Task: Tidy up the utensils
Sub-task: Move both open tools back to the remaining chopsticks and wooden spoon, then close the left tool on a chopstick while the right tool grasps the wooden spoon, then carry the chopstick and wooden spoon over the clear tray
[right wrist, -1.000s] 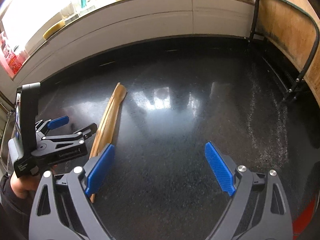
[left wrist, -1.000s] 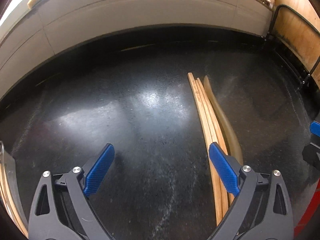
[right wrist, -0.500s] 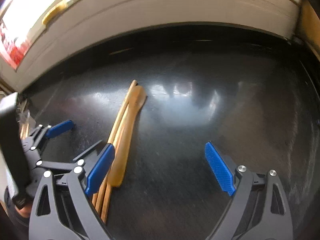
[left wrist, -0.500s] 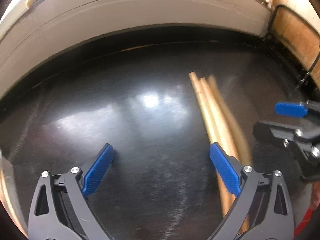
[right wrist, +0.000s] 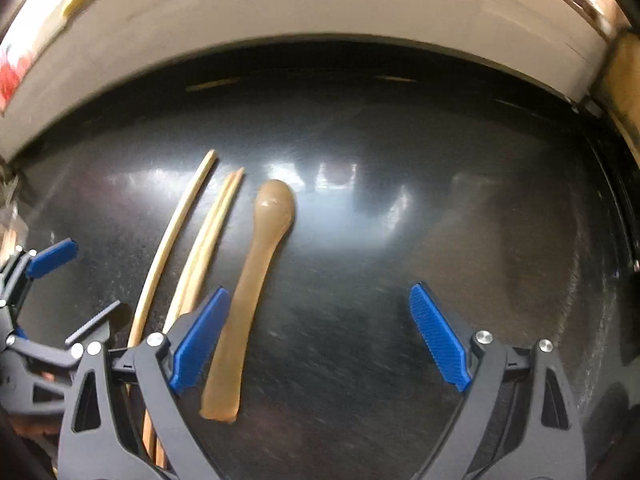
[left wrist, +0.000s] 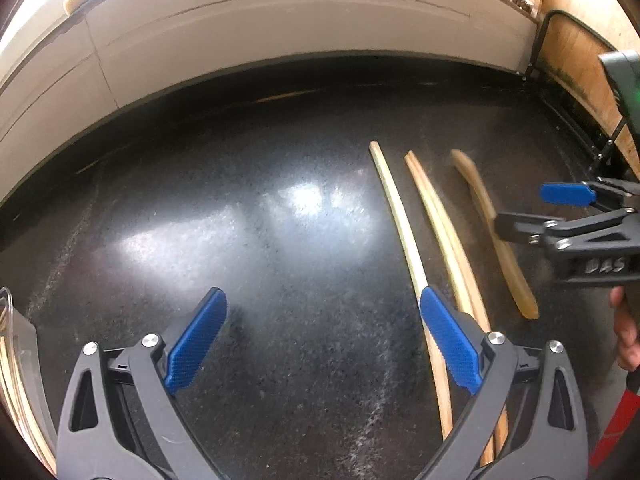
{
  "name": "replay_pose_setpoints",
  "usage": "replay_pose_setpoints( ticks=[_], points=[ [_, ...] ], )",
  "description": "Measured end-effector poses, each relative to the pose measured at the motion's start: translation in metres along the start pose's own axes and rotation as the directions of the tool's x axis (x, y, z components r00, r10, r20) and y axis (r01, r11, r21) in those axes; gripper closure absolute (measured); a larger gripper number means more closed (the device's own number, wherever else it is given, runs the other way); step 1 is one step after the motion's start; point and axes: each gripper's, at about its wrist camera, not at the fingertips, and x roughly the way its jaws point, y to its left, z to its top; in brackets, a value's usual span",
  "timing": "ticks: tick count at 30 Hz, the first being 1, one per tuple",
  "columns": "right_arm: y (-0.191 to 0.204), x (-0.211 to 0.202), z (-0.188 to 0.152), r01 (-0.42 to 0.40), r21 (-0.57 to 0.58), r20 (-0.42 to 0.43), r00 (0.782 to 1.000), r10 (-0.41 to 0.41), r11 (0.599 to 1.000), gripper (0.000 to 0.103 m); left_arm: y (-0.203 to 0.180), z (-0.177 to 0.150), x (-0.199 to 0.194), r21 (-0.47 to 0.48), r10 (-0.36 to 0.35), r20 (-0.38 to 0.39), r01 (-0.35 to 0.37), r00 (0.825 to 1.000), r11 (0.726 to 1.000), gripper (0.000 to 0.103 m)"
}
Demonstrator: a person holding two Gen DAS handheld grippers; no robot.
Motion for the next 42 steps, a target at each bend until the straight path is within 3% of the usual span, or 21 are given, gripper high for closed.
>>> replay_pose_setpoints(
  ticks=[5, 12, 18, 19, 21, 22, 23, 24, 26, 33, 42],
  points=[
    [0.0, -0.003, -0.007, 0.008, -0.014, 0.002, 1.0, -0.008, 1.0, 0.015, -0.013, 0.007, 0.01, 0.034, 0.007, -0.005, -0.006, 1.0, 0.999, 0.008],
    [0.011, 0.009, -0.008, 0.039, -0.056, 0.0, 0.999, -0.039, 0.998, 0.028, -0.011, 0.007, 0.015, 0.043, 0.024, -0.004, -0.024, 1.0, 0.999, 0.009],
    [0.009, 0.008, -0.011, 0.034, -0.067, 0.024, 0.999, -0.033, 0.997, 0.033, -0.019, 0.009, 0.014, 0.058, 0.018, 0.026, -0.019, 0.999, 0.998, 0.026],
    [0.01, 0.008, -0.012, 0.032, -0.069, 0.028, 0.999, -0.031, 0.997, 0.035, -0.021, 0.011, 0.015, 0.055, 0.021, 0.03, -0.022, 0.999, 0.998, 0.032],
    [0.011, 0.006, -0.012, 0.028, -0.076, 0.037, 0.999, -0.025, 0.997, 0.048, -0.027, 0.01, 0.012, 0.056, 0.023, 0.034, -0.025, 0.999, 0.998, 0.043],
    [0.013, 0.004, -0.012, 0.025, -0.081, 0.04, 0.999, -0.022, 0.996, 0.055, -0.031, 0.01, 0.011, 0.062, 0.022, 0.035, -0.025, 0.999, 0.998, 0.054],
    [0.014, 0.003, -0.013, 0.022, -0.077, 0.04, 0.999, -0.019, 0.997, 0.07, -0.035, 0.01, 0.012, 0.068, 0.024, 0.035, -0.026, 0.999, 0.997, 0.067],
    [0.016, 0.002, -0.014, 0.019, -0.077, 0.04, 0.999, -0.016, 0.997, 0.078, -0.04, 0.009, 0.01, 0.072, 0.025, 0.033, -0.027, 0.999, 0.997, 0.074],
    [0.021, 0.001, -0.017, 0.022, -0.08, 0.048, 0.999, -0.018, 0.997, 0.087, -0.046, 0.008, 0.009, 0.066, 0.034, 0.031, -0.036, 0.999, 0.997, 0.096],
    [0.019, -0.005, -0.022, -0.011, -0.003, 0.058, 0.998, 0.011, 1.0, 0.092, -0.042, 0.008, 0.004, -0.016, 0.04, 0.004, -0.04, 0.999, 0.999, 0.097],
    [0.038, -0.073, -0.041, -0.043, -0.025, 0.148, 0.988, 0.046, 0.999, 0.093, -0.008, -0.018, -0.075, -0.121, 0.095, 0.059, -0.088, 0.994, 0.989, 0.097]
  ],
)
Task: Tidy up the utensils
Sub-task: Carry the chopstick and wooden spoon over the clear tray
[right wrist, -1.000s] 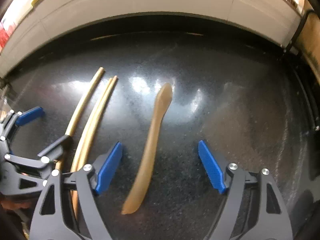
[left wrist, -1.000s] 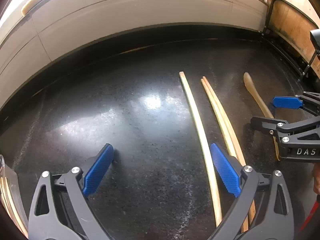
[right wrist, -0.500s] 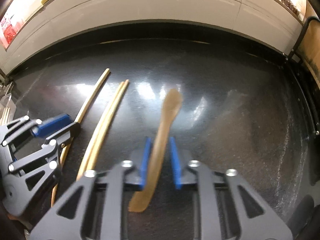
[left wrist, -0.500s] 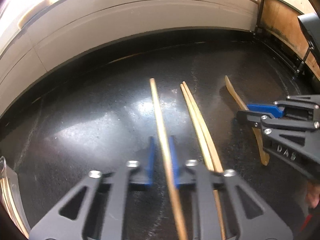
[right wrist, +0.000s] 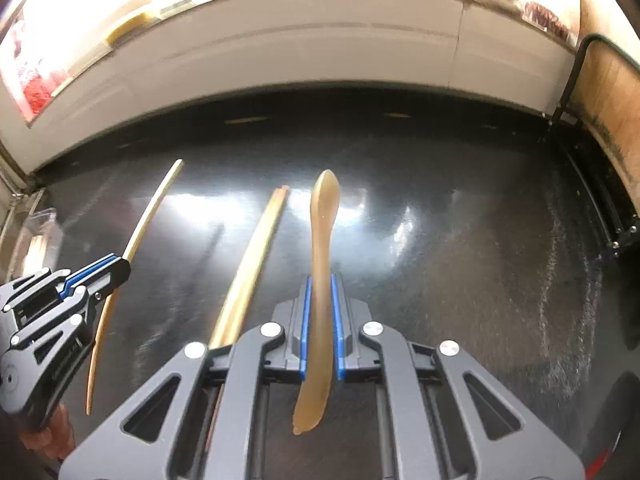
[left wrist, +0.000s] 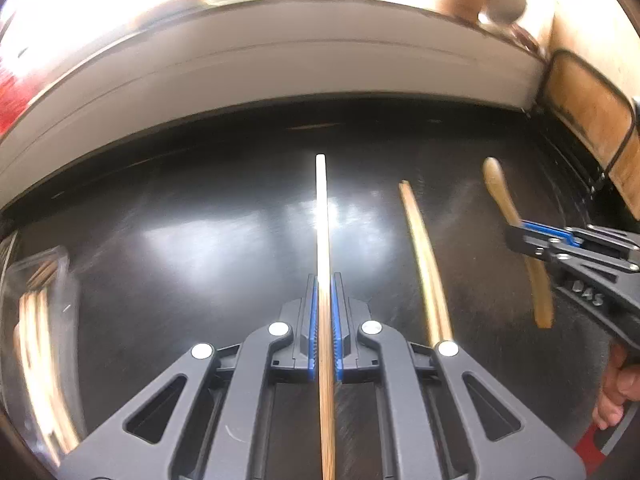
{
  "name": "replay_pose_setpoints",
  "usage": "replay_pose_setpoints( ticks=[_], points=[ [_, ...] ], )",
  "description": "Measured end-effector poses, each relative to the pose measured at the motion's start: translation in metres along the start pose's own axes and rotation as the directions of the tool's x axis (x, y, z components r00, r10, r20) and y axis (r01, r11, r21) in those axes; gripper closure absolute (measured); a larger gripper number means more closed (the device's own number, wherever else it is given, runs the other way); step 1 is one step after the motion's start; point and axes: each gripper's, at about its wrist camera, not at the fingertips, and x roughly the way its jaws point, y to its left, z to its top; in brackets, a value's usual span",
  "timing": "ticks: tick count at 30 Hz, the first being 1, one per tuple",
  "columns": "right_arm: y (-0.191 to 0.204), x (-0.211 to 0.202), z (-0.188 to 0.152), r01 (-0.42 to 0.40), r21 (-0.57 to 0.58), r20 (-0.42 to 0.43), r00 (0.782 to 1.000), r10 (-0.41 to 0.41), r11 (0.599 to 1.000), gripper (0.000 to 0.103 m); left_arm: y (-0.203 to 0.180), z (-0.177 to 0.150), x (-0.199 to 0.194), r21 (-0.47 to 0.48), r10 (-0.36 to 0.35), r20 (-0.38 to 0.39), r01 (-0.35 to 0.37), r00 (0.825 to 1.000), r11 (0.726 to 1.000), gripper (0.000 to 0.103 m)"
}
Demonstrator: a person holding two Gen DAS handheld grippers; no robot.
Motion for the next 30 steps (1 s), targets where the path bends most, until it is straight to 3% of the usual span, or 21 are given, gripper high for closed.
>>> replay_pose_setpoints(
  ticks=[6, 11, 21, 30],
  points=[
    [0.043, -0.053, -0.015, -0.083, -0.044, 0.05, 0.995, 0.085, 0.996, 0.093, 0.038, -0.021, -0.056, -0.072, 0.068, 0.034, -0.066, 0.997, 0.995, 0.097],
    [0.105, -0.081, -0.022, -0.172, -0.131, 0.068, 0.981, 0.182, 0.976, 0.093, 0.078, -0.037, -0.097, -0.125, 0.128, 0.064, -0.12, 0.99, 0.985, 0.097],
    [0.234, -0.097, -0.026, -0.339, -0.282, 0.006, 0.935, 0.354, 0.898, 0.093, 0.174, -0.082, -0.168, -0.277, 0.268, 0.067, -0.24, 0.961, 0.931, 0.097],
    [0.329, -0.094, -0.025, -0.436, -0.35, -0.068, 0.895, 0.441, 0.829, 0.093, 0.238, -0.108, -0.189, -0.372, 0.33, 0.034, -0.295, 0.943, 0.88, 0.097]
  ],
)
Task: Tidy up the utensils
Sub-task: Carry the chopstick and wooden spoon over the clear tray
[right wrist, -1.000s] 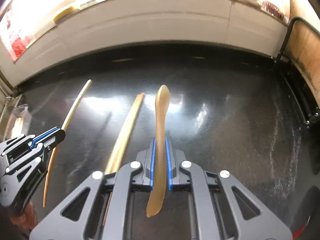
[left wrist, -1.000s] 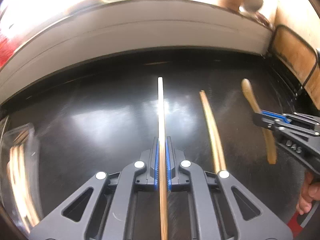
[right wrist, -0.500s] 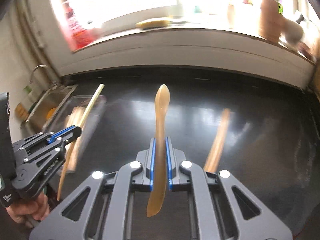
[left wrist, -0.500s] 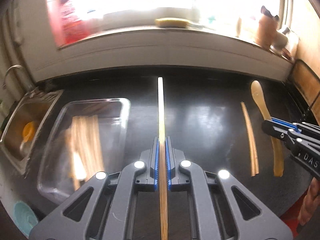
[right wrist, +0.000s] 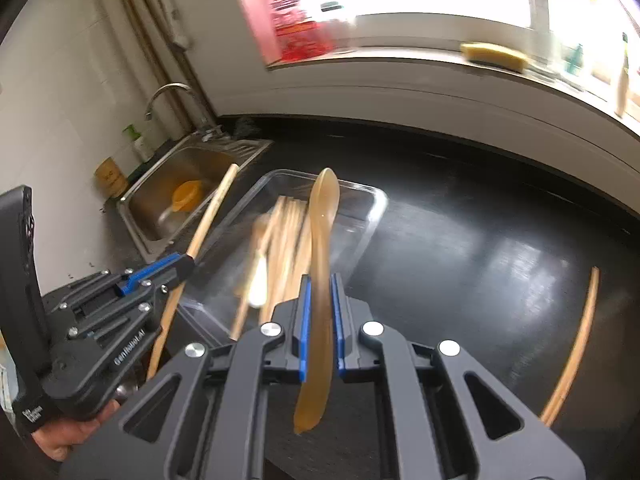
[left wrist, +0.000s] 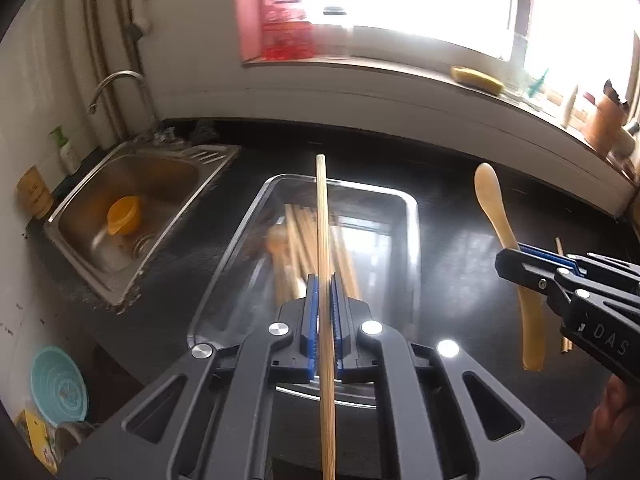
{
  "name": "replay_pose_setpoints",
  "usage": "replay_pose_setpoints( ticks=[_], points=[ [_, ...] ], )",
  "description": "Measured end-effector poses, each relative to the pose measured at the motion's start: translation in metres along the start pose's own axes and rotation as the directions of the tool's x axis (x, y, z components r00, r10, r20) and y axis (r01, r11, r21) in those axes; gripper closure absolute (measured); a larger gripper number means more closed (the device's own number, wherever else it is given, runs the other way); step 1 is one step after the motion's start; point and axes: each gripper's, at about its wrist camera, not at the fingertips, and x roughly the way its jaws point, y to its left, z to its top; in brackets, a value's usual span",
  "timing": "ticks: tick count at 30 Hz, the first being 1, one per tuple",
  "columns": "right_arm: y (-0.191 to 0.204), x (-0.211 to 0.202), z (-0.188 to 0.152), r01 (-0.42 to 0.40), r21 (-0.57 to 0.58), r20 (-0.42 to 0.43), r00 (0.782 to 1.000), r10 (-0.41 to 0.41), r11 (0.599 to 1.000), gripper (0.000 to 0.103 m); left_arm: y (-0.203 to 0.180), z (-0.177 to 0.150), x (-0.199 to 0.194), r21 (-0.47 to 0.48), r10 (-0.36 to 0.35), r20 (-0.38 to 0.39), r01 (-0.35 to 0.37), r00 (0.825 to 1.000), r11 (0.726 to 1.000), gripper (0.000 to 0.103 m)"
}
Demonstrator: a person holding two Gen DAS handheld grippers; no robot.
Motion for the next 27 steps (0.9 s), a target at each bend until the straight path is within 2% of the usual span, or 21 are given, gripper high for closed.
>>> replay_pose_setpoints(
  ticks=[11, 27],
  points=[
    [0.028, 0.042, 0.02, -0.046, -0.015, -0.043, 0.998, 0.045, 0.999, 0.093, 0.04, 0.007, 0.016, -0.052, 0.02, -0.017, -0.021, 1.0, 0.998, 0.097],
    [0.018, 0.081, 0.024, -0.028, 0.02, -0.099, 0.995, 0.029, 0.999, 0.093, 0.047, 0.011, 0.057, -0.077, -0.012, -0.066, 0.007, 0.998, 0.997, 0.097]
  ],
)
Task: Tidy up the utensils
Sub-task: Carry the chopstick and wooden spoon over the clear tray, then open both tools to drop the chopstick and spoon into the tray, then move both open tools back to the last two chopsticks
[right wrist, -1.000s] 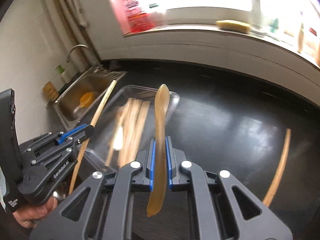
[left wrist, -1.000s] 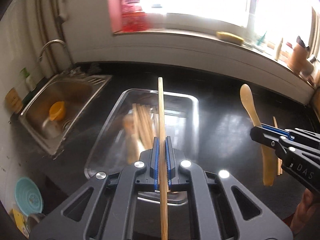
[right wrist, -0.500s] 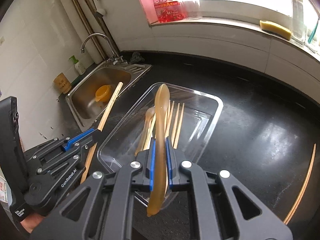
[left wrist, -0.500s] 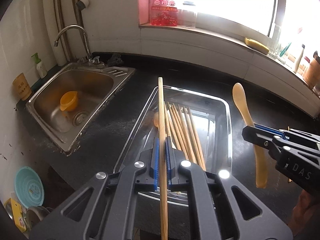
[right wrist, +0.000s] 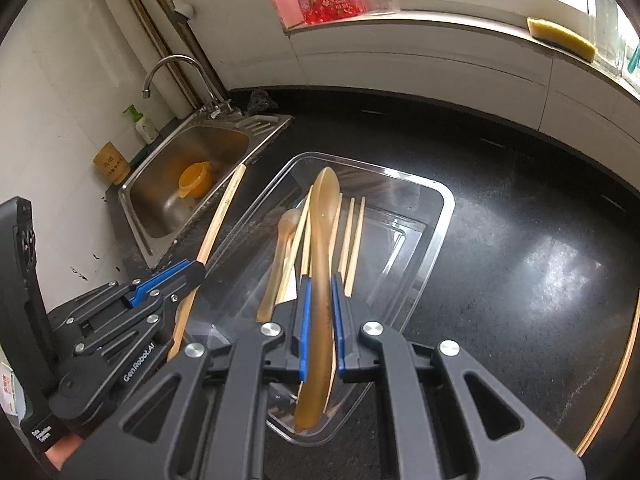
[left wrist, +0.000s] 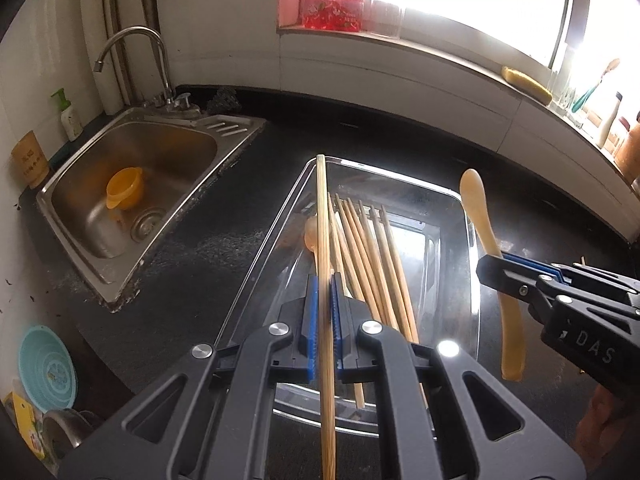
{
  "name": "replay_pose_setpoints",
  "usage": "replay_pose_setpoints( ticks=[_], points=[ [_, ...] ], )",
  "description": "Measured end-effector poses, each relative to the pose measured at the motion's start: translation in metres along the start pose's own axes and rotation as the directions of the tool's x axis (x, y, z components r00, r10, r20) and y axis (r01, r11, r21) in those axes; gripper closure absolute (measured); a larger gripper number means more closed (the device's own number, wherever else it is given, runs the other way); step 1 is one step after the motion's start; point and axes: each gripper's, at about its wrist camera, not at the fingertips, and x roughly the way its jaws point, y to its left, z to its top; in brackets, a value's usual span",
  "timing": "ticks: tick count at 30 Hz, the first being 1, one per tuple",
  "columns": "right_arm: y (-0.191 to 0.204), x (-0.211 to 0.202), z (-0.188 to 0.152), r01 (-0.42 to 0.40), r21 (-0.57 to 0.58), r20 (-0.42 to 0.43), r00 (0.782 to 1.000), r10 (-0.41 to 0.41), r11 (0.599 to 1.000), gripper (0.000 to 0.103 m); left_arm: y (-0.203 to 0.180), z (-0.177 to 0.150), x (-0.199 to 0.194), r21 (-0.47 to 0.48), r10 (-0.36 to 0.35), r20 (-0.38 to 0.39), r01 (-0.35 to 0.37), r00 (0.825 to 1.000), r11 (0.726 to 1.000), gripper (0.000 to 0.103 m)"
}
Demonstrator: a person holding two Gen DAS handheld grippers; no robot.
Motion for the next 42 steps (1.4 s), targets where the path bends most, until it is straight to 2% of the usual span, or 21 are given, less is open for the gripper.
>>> replay_pose_setpoints(
  ticks=[8, 21, 29, 30, 31, 32, 33, 34, 37, 40, 42],
  points=[
    [-0.012, 0.03, 0.01, 0.02, 0.022, -0.047, 0.999, -0.019, 1.0, 0.093, -0.003, 0.009, 0.037, -0.029, -0.041, -0.054, 0.04, 0.998, 0.999, 0.097],
    [-0.027, 0.056, 0.03, 0.013, 0.047, -0.095, 0.995, -0.008, 0.999, 0.093, 0.003, 0.037, 0.074, -0.171, -0.108, -0.096, 0.09, 0.989, 0.981, 0.097],
    [-0.032, 0.069, 0.038, -0.001, 0.059, -0.147, 0.989, 0.01, 0.998, 0.092, 0.005, 0.038, 0.088, -0.148, -0.071, -0.128, 0.052, 0.989, 0.988, 0.094],
    [-0.036, 0.069, 0.039, 0.001, 0.069, -0.153, 0.988, 0.01, 0.998, 0.088, 0.006, 0.036, 0.088, -0.143, -0.068, -0.138, 0.048, 0.988, 0.989, 0.09],
    [-0.04, 0.066, 0.041, 0.001, 0.082, -0.147, 0.989, 0.012, 0.997, 0.081, 0.01, 0.035, 0.087, -0.148, -0.059, -0.136, 0.038, 0.989, 0.988, 0.077],
    [-0.044, 0.059, 0.041, 0.004, 0.092, -0.124, 0.992, 0.008, 0.996, 0.053, 0.014, 0.034, 0.083, -0.154, -0.043, -0.125, 0.024, 0.991, 0.988, 0.047],
    [-0.048, 0.051, 0.042, 0.015, 0.099, -0.085, 0.996, -0.006, 0.995, 0.026, 0.019, 0.034, 0.077, -0.163, -0.032, -0.105, 0.014, 0.994, 0.987, 0.033],
    [-0.053, 0.04, 0.043, 0.029, 0.102, -0.039, 0.999, -0.025, 0.994, 0.022, 0.024, 0.032, 0.068, -0.173, -0.023, -0.069, 0.011, 0.997, 0.985, 0.023],
    [-0.065, 0.016, 0.042, 0.046, 0.117, 0.008, 0.999, -0.047, 0.992, 0.022, 0.033, 0.027, 0.049, -0.183, 0.002, -0.028, -0.007, 1.0, 0.983, 0.021],
    [-0.073, -0.01, 0.029, 0.096, 0.092, 0.048, 0.994, -0.101, 0.991, 0.022, 0.031, 0.02, 0.03, -0.158, 0.005, 0.009, -0.004, 1.0, 0.987, 0.009],
    [-0.08, -0.028, 0.013, 0.151, 0.083, 0.069, 0.985, -0.157, 0.985, 0.017, 0.023, 0.014, 0.017, -0.13, 0.02, 0.03, -0.016, 0.999, 0.991, 0.006]
  ],
)
